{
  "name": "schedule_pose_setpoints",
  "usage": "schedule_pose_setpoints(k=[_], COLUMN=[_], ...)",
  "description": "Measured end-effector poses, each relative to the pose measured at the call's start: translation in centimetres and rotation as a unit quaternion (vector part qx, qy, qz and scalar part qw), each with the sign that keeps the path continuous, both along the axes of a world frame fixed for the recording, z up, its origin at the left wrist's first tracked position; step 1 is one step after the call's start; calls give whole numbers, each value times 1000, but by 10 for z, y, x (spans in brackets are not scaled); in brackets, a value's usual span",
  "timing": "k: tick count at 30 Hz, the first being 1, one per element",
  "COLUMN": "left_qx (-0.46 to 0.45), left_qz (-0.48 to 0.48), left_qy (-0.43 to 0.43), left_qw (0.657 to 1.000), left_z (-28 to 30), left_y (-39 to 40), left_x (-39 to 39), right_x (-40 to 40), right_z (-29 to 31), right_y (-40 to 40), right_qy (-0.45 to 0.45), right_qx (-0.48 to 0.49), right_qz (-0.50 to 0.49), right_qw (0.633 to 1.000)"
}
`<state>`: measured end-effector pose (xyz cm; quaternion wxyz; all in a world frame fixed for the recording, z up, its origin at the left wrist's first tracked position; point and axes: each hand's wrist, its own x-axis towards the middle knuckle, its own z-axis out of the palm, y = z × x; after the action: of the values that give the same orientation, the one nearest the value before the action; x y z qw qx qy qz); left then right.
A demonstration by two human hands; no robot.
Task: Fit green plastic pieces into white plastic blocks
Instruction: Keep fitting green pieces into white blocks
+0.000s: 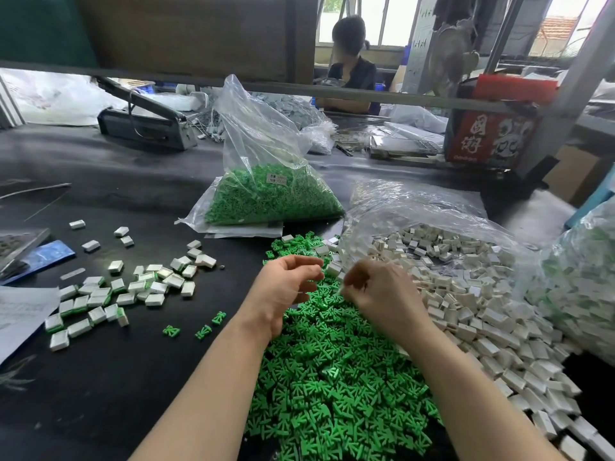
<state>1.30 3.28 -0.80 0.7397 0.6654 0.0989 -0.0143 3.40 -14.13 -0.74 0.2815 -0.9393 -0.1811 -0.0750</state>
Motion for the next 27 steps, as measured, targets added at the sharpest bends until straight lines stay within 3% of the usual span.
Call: schedule_pose_setpoints(k=[2, 5, 15, 19, 22, 25, 27], left_qx=[42, 39, 21, 1, -25, -102, -150], left_qz=[-46, -82, -36, -29, 26, 70, 78], left_qy=[-26, -63, -168, -173, -162, -128, -106], left_qw=[998, 994, 985, 984, 986, 984, 980], left_z=[-1, -2, 2, 3, 4, 5, 5], left_y=[-4, -9, -15, -14, -8, -1, 2], left_x=[-2, -4, -6, -5, -3, -1, 0], right_x=[-2, -4, -6, -2, -5, -9, -13], right_z=[5, 11, 15, 13, 12, 8, 5], right_y=[0, 0, 0, 0, 1, 8, 15], right_qy=[35, 51, 39, -16, -3, 45, 50], right_qx=[144, 275, 304, 260, 244, 10, -127], right_qz=[2, 13, 59, 54, 59, 76, 92], right_qw=[989, 960, 950, 964, 968, 996, 986])
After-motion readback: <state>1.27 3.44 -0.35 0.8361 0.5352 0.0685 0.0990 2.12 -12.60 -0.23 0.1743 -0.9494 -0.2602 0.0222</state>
